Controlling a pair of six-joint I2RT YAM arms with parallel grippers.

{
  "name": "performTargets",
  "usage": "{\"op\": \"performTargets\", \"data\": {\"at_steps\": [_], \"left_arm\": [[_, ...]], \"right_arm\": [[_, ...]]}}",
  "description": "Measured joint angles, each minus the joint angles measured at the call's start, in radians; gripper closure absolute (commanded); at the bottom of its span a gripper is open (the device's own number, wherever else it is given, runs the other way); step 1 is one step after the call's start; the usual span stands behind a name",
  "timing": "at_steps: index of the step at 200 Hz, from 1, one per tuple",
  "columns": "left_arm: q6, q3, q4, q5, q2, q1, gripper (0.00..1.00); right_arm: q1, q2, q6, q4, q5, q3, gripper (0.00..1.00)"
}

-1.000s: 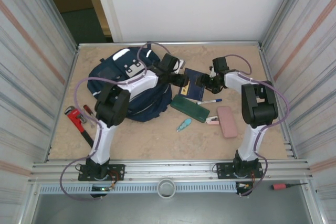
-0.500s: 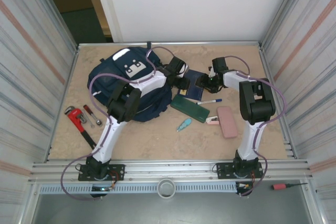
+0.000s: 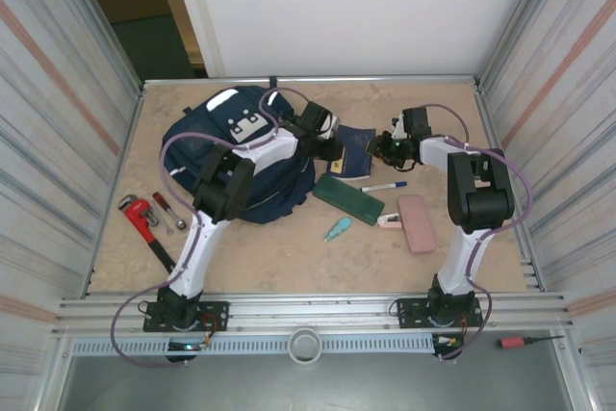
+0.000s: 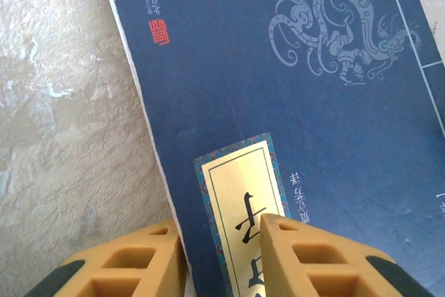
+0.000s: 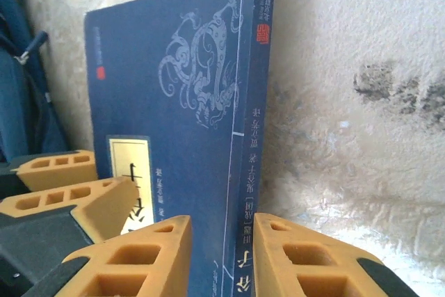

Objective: Pack the student bag

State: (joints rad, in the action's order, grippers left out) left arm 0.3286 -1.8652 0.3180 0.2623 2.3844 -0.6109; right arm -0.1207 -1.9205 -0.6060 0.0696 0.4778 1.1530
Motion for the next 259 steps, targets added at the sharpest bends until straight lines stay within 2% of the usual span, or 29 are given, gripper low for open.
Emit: {"op": "performTargets", "data": {"at_steps": [67,134,194,236,259], "left_arm": [[0.031,0.038,-0.051,0.034,-0.01,0.01,0.69],[0.053,0.062,-0.088,0.057,-0.017,0.016,0.68],[0.065,0.087,-0.124,0.066,-0.024,0.016,0.68],[0.07,0.105,-0.15,0.076,-0.029,0.016,0.68],[0.07,0.112,-0.161,0.082,-0.031,0.016,0.68]], "right_arm": [[0.011,0.005,-0.007,-0.158,0.051,-0.066,0.7],[-0.023,0.005,-0.005,-0.324,0.034,-0.067,0.65],[-0.074,0.005,-0.042,-0.381,-0.088,-0.066,0.61],[-0.109,-0.019,-0.103,-0.338,-0.224,-0.006,0.58],[-0.114,-0.034,-0.134,-0.33,-0.256,0.006,0.58]]}}
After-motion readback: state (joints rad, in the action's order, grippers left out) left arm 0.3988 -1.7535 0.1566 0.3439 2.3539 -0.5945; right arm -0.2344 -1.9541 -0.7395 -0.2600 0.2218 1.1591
